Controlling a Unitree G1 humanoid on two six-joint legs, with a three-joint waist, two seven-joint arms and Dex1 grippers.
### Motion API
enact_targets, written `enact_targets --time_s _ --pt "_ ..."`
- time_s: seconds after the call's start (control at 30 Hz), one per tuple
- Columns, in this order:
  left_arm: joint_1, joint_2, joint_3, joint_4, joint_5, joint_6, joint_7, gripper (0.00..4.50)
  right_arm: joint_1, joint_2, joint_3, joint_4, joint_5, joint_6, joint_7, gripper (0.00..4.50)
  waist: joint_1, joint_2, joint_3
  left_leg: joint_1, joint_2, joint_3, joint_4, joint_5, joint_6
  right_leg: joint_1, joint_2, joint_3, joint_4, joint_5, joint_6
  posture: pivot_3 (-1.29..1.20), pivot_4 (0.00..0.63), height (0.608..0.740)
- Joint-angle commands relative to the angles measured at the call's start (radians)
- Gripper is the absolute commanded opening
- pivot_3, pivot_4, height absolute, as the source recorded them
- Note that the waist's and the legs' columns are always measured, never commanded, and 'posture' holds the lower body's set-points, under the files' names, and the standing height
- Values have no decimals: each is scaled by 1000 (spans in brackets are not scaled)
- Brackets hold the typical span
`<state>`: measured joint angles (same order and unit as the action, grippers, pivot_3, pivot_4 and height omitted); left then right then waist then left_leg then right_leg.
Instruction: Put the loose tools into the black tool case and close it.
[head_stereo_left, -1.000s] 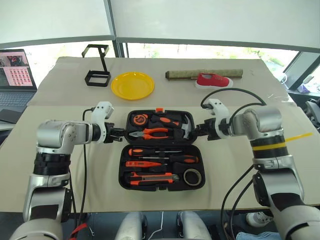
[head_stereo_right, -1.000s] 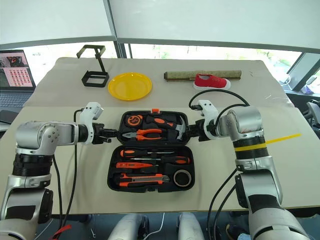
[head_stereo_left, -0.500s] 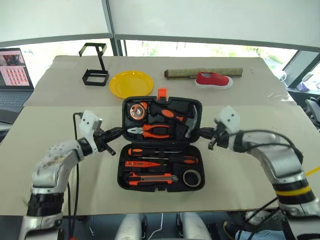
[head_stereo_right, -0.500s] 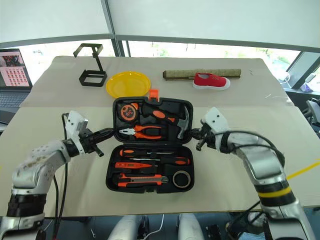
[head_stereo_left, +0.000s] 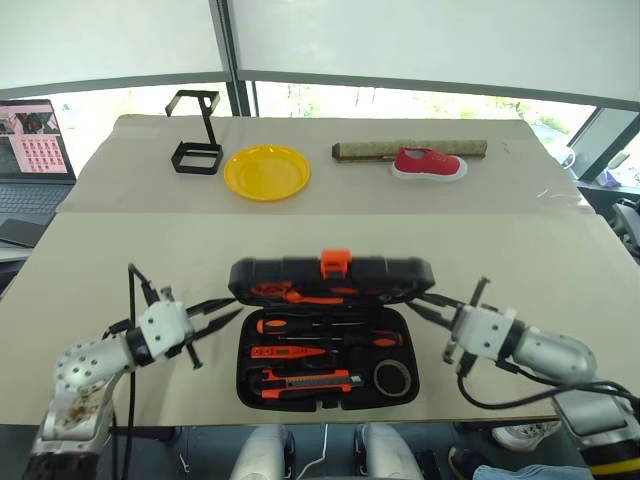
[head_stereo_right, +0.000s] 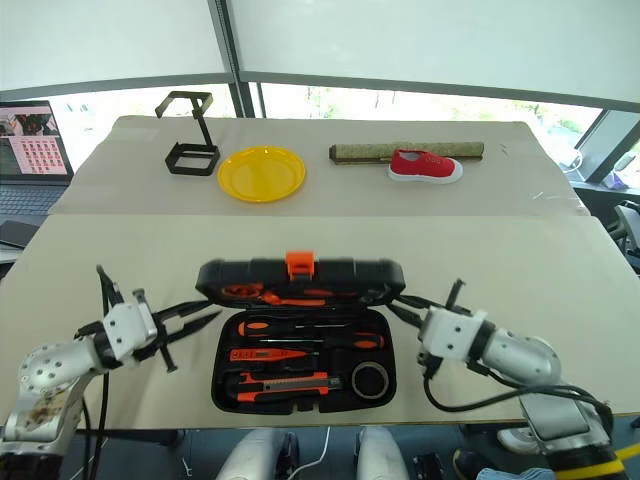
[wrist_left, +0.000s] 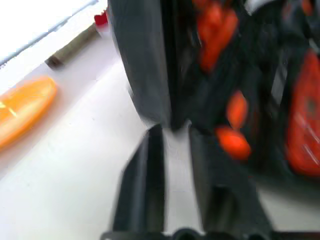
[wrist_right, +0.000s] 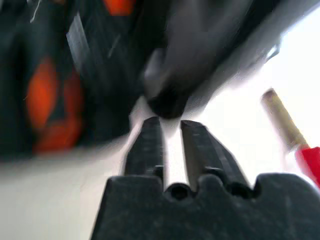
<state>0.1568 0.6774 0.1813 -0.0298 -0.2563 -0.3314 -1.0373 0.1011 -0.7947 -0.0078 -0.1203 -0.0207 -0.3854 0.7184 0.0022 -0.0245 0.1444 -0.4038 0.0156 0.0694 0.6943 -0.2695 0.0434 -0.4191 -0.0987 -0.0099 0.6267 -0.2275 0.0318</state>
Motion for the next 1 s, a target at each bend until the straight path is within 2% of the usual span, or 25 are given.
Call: enact_targets --time_s 0.03,0.2,0.23,0.27,0.3,0.37,0.4,0.6,0.63,0.67,0.73,0.87,1.0 --pt "-17 32 24 17 -17 -42 -16 2630 13 -10 -49 -5 -17 -81 -26 2441 1 0 0 0 0 0 0 0 0 0 0 0 1 0 0 0 150 740" --pt "-44 77 19 74 -39 4 -47 4446 39 -27 -88 -2 3 -93 -15 4048 2 0 0 2 1 0 1 1 -1 1 1 1 2 0 0 0 150 740" --pt "-59 84 15 83 -49 30 -53 4500 57 -33 -96 -18 35 -61 5 4491 3 0 0 2 1 0 1 1 -1 1 1 1 2 0 0 0 150 740" --pt "-70 90 9 85 -57 57 -59 4500 81 -42 -103 -39 72 -23 30 4491 4 0 0 2 1 0 1 1 -1 1 1 1 2 0 0 0 150 740" --pt "-94 96 0 88 -72 105 -64 4500 137 -71 -107 -90 150 56 89 4305 6 0 0 2 1 0 1 1 -1 1 1 0 2 0 0 0 150 740" --pt "-139 100 -14 89 -96 180 -76 3975 228 -113 -121 -172 247 138 167 3925 15 1 0 2 0 0 1 1 -1 1 1 0 3 0 0 0 150 740" --pt "-166 102 -27 95 -90 199 -81 3726 264 -128 -130 -212 282 178 189 3554 17 0 0 1 0 -1 1 1 -1 2 0 -1 3 -1 0 0 150 740" --pt "-353 70 -127 173 -25 253 -97 1490 437 -213 -132 -424 390 417 282 1503 9 -1 0 5 1 -2 1 1 -1 7 2 0 2 -1 0 0 150 740" --pt "-387 61 -149 194 -9 252 -97 1223 465 -236 -117 -462 398 467 299 1212 10 -1 0 7 1 -2 1 1 -1 9 2 0 2 -1 0 0 150 740" --pt "-419 55 -174 216 7 258 -103 698 470 -246 -90 -496 393 494 304 721 10 -1 0 8 1 -2 1 1 -1 11 2 -1 1 -1 0 0 150 740" --pt "-462 49 -213 253 38 258 -116 26 443 -246 -37 -546 396 559 294 76 11 -3 0 9 1 -3 1 1 -1 12 2 -1 0 -1 0 0 150 740" --pt "-520 43 -272 290 59 298 -165 26 248 -179 112 -577 357 681 243 76 2 -6 0 10 2 -3 1 0 -1 12 4 0 -1 -1 0 0 150 740" --pt "-512 62 -289 269 45 343 -213 26 91 -111 202 -538 308 738 216 76 7 -8 1 7 2 -3 1 1 -1 9 4 -1 0 -2 0 0 150 740"
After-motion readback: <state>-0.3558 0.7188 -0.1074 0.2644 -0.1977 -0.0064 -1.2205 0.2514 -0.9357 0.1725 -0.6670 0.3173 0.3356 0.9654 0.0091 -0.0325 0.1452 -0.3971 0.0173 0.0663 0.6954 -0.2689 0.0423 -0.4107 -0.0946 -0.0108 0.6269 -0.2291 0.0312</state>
